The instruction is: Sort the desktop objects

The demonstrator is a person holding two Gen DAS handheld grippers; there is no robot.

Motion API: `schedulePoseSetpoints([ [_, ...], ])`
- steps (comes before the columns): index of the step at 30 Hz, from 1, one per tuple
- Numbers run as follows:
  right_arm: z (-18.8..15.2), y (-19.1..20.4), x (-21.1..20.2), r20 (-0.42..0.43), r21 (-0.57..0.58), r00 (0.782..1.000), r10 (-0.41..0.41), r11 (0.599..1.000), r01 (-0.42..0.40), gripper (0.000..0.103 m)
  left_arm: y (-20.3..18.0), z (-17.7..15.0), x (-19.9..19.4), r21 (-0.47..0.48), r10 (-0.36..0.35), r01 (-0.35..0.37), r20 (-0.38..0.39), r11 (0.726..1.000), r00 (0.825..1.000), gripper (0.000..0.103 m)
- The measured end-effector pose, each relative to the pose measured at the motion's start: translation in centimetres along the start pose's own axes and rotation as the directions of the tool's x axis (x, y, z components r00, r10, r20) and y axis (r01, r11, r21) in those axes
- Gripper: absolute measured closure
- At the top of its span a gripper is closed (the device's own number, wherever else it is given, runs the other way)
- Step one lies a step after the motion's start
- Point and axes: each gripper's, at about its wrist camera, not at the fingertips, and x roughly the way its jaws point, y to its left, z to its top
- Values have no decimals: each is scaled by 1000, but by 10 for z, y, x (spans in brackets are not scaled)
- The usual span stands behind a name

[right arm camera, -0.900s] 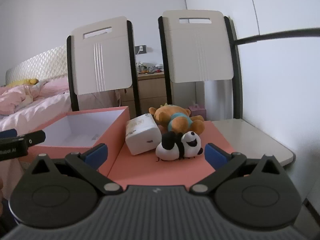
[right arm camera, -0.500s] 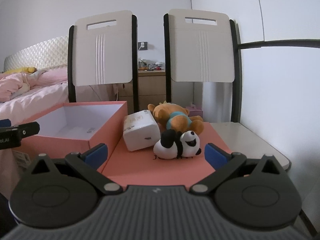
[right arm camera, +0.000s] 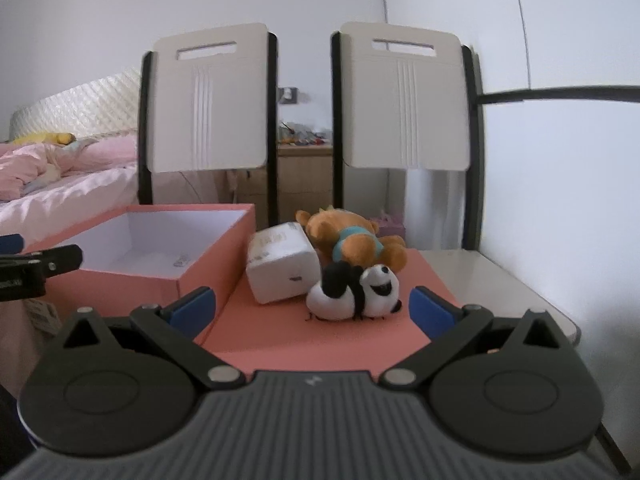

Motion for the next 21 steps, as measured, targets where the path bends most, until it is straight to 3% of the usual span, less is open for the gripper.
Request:
schedulePoseSetpoints([
  [10, 0, 2, 1, 12, -3, 1000, -1, 1000, 1, 0, -4, -1, -1, 17, 9, -9, 16, 1000, 1000, 0],
  [17, -1, 5, 2, 10, 12, 1000, 8, 1000, -8, 0, -7, -2, -6, 26, -43, 42, 42, 999, 998, 0],
  [21, -1, 4, 1, 11, 18, 1000, 8, 1000, -8, 0, -7, -2, -8, 17, -32, 31, 53, 999, 998, 0],
])
